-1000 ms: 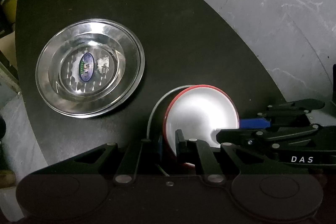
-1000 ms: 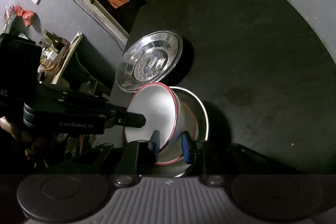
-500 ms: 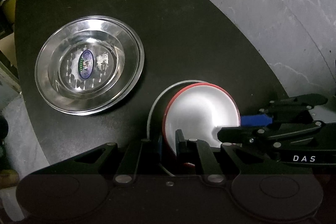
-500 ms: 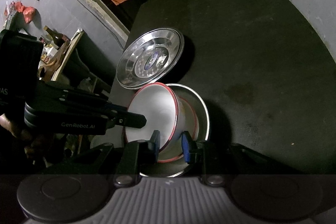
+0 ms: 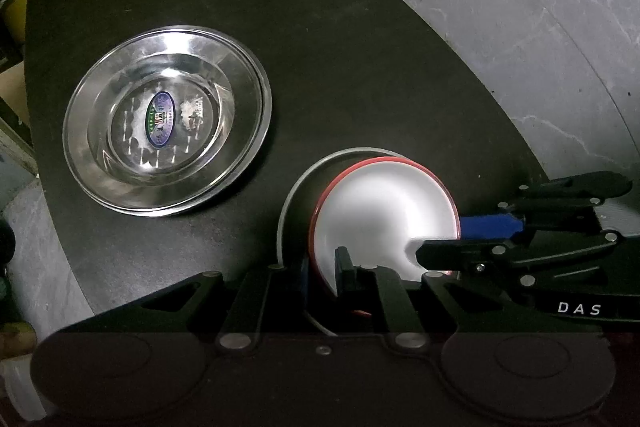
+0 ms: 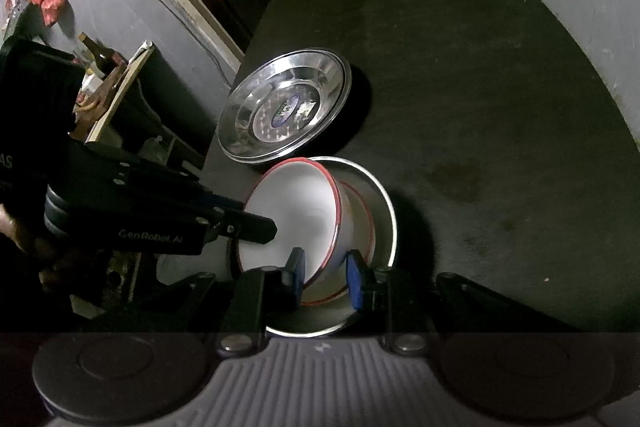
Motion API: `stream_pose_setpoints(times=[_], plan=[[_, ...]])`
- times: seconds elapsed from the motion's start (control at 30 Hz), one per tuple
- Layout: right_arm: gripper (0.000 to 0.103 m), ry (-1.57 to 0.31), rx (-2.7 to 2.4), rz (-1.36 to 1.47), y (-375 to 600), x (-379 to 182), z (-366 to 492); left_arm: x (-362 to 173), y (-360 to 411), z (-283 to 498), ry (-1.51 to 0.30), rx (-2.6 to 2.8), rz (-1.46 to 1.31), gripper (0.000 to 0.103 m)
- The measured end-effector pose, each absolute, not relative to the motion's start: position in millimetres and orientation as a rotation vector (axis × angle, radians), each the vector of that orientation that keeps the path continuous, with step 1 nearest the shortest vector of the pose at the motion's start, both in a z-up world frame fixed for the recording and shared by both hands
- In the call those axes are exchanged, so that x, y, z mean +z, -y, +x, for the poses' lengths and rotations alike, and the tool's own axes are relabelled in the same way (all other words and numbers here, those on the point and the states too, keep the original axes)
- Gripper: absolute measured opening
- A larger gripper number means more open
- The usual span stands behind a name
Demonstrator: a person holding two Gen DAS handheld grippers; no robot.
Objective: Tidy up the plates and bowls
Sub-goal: 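Lower the second white bowl into the nested bowls and open both grippers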
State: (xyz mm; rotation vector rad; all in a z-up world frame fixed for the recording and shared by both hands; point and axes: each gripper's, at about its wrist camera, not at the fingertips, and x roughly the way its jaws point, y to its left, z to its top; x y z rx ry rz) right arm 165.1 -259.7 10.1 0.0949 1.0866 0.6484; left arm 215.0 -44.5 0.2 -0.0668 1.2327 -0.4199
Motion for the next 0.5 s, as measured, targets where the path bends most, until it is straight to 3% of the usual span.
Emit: stream_pose_setpoints(times=[0.13,0.5], plan=[[0.032,-1.093,0.63,0.086,261.1,9.8,165.0,-0.6,44.9,215.1,-1.233,-0.419,-0.066,0.014],[0.033,-1.101,0.635,0.097,264.3,8.2,165.7,-0.3,45.4,214.6,-1.231,-0.419,-0.063,0.015]])
